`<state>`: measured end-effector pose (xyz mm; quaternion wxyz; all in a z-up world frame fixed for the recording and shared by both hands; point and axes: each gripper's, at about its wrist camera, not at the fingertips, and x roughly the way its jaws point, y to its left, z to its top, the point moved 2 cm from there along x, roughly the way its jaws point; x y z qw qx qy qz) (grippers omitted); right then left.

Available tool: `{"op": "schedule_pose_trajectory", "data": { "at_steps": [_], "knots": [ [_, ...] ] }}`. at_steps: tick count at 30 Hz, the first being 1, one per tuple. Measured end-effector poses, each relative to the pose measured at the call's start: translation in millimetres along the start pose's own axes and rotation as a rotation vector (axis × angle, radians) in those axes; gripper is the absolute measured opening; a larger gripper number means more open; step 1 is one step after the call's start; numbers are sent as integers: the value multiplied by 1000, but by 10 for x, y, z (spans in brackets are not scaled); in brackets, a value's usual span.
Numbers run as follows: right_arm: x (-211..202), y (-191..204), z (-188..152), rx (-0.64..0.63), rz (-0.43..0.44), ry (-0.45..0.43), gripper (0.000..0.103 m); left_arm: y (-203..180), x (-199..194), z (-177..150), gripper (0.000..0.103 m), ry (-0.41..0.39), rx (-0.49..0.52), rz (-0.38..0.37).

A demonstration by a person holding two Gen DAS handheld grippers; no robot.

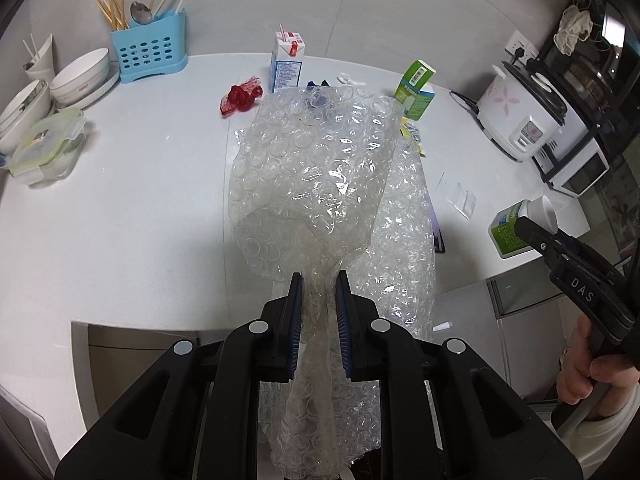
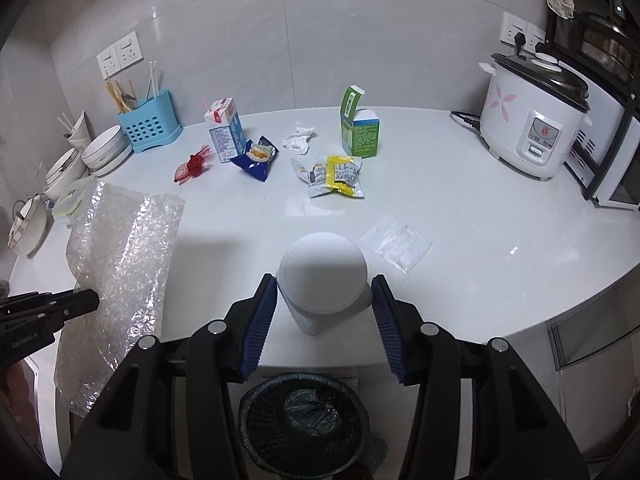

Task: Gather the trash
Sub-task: 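Lift the bubble wrap and white tub with both tools off the counter, then lower both held items down over the green wastebasket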

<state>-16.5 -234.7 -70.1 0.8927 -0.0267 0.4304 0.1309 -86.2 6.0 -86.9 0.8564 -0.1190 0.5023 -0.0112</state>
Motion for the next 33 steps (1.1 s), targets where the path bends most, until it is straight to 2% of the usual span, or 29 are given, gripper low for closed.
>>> {"op": "schedule_pose_trajectory", "data": {
  "at_steps": [18, 33],
  "knots": [
    [-73, -29, -654, -52, 26, 24, 47, -244, 187, -769, 15, 45, -8, 13],
    [107, -156, -1258, -70, 54, 87, 47, -378, 456, -1423, 15, 95, -34, -5]
  ]
}}
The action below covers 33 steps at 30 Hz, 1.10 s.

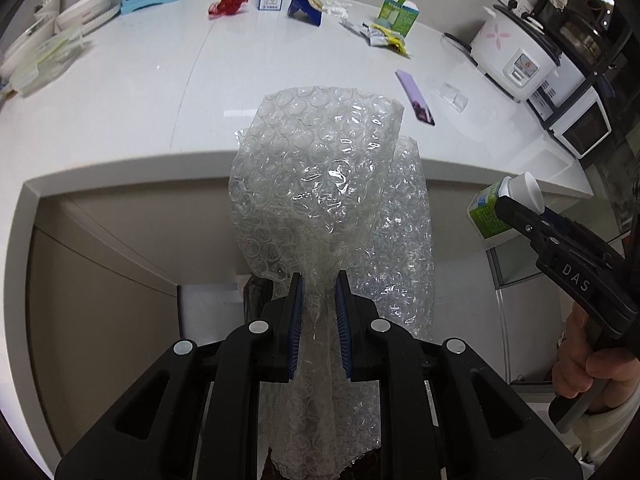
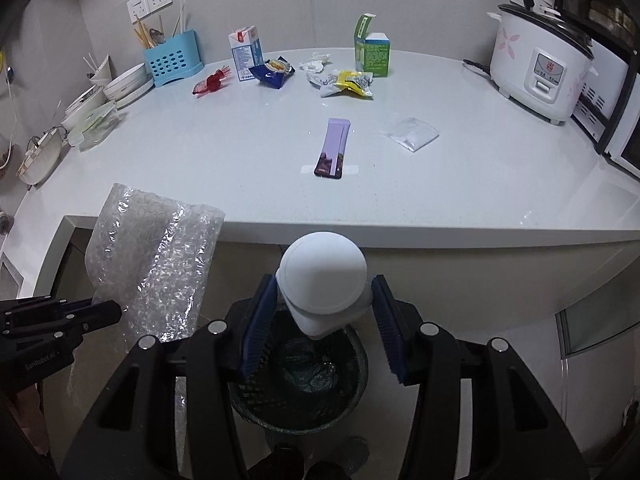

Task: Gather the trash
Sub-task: 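Lower both held items down over the green wastebasket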

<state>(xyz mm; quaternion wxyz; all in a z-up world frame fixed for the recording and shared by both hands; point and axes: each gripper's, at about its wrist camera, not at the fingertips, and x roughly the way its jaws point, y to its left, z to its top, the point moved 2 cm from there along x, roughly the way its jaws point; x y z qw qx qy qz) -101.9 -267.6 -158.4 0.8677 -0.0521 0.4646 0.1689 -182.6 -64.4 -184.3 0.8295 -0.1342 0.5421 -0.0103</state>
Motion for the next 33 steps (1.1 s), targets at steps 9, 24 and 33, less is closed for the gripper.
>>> {"op": "schedule_pose_trajectory", "data": {
  "at_steps": [9, 24, 33],
  "knots": [
    [168, -29, -259, -10, 17, 33, 47, 18, 325, -227, 15, 76, -29, 0],
    [612, -38, -528, -23, 22, 150, 47, 64, 1019, -359, 15, 208, -45, 42],
    [740, -63, -580, -25, 16, 183, 47, 52, 1428, -414, 15, 299, -59, 76]
  ]
}}
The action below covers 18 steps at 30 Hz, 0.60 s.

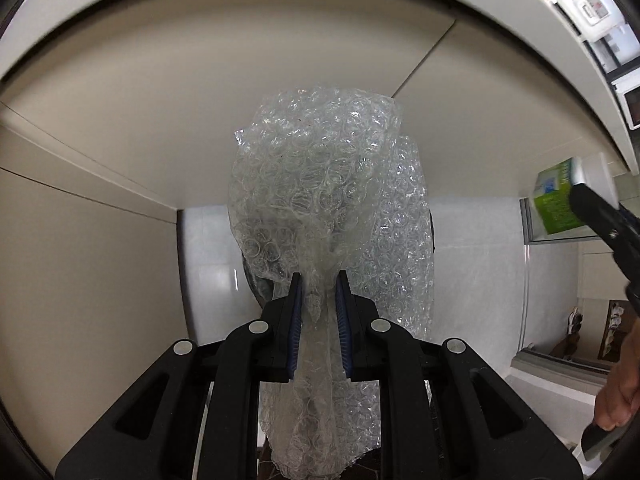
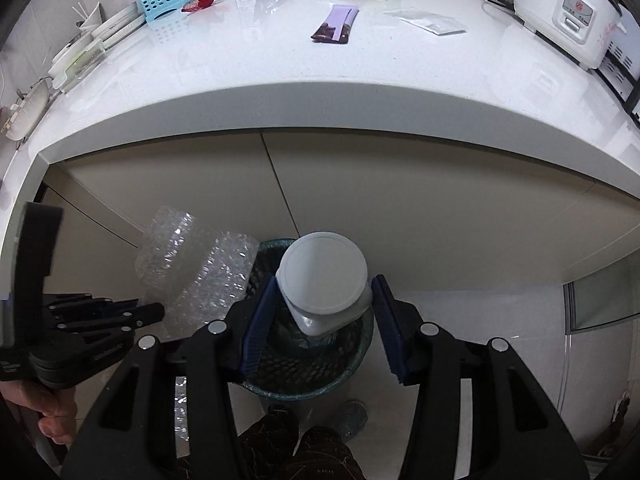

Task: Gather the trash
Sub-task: 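Lower both held items down over the green wastebasket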

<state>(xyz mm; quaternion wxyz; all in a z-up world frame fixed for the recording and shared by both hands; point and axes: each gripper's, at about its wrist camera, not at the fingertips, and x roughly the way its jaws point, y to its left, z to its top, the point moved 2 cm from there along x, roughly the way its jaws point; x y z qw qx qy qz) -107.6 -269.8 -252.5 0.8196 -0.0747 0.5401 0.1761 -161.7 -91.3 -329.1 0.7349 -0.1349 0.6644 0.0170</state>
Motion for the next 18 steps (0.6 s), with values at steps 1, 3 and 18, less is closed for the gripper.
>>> {"op": "schedule_pose_trajectory", "data": {
  "at_steps": [1, 3, 18],
  "knots": [
    [15, -6, 3, 2, -3, 2, 47, -22, 37, 2, 15, 9, -3, 0],
    [45, -15, 0, 7, -14, 11, 47, -71, 104, 39, 15, 23, -5, 1],
    [20, -191, -88, 35, -34, 28, 47, -233, 464, 117, 23, 112, -2, 6]
  ]
}}
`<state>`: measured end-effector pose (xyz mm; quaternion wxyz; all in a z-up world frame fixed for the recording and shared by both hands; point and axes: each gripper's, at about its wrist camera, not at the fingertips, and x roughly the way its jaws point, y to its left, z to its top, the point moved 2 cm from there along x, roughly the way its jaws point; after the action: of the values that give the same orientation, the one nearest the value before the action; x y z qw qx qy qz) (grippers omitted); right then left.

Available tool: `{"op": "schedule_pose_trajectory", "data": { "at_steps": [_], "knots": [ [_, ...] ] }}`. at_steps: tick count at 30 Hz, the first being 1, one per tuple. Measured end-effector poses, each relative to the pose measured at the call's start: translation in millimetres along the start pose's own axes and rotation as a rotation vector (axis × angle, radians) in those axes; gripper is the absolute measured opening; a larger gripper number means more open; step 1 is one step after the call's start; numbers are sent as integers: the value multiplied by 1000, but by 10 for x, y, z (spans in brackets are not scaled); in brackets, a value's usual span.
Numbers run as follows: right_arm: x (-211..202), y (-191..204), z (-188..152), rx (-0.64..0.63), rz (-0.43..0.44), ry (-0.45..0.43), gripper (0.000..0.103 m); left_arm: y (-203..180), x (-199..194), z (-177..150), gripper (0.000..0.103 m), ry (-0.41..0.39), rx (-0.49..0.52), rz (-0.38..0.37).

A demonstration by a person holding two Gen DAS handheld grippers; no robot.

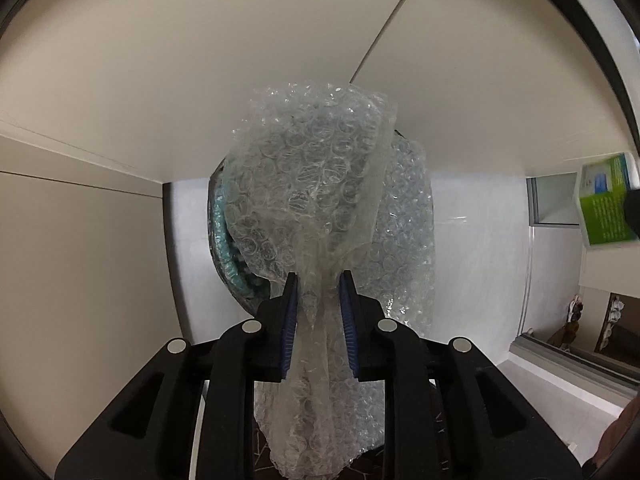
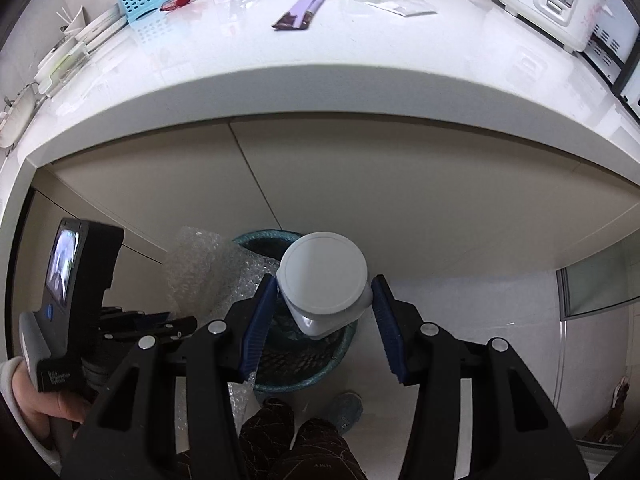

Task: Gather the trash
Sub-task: 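Lower both held items down over the green wastebasket, then open the left tool to drop the bubble wrap into the wastebasket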

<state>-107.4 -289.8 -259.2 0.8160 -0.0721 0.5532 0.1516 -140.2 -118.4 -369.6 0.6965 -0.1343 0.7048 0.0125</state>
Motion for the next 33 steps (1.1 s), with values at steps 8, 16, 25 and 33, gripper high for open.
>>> {"op": "schedule_pose_trajectory", "data": {
  "at_steps": [8, 16, 25, 33],
  "knots": [
    [23, -40, -73, 10, -3, 15, 47, 11, 37, -32, 36, -21, 0, 14],
    [27, -23, -63, 8, -3, 15, 47, -18, 71, -49, 49, -28, -4, 14],
    [97, 1, -70, 16, 7, 31, 47, 6, -207, -57, 73, -111, 2, 2],
    [214, 239, -70, -19, 37, 49, 47, 190, -534, -62, 97, -208, -8, -24]
  ]
}}
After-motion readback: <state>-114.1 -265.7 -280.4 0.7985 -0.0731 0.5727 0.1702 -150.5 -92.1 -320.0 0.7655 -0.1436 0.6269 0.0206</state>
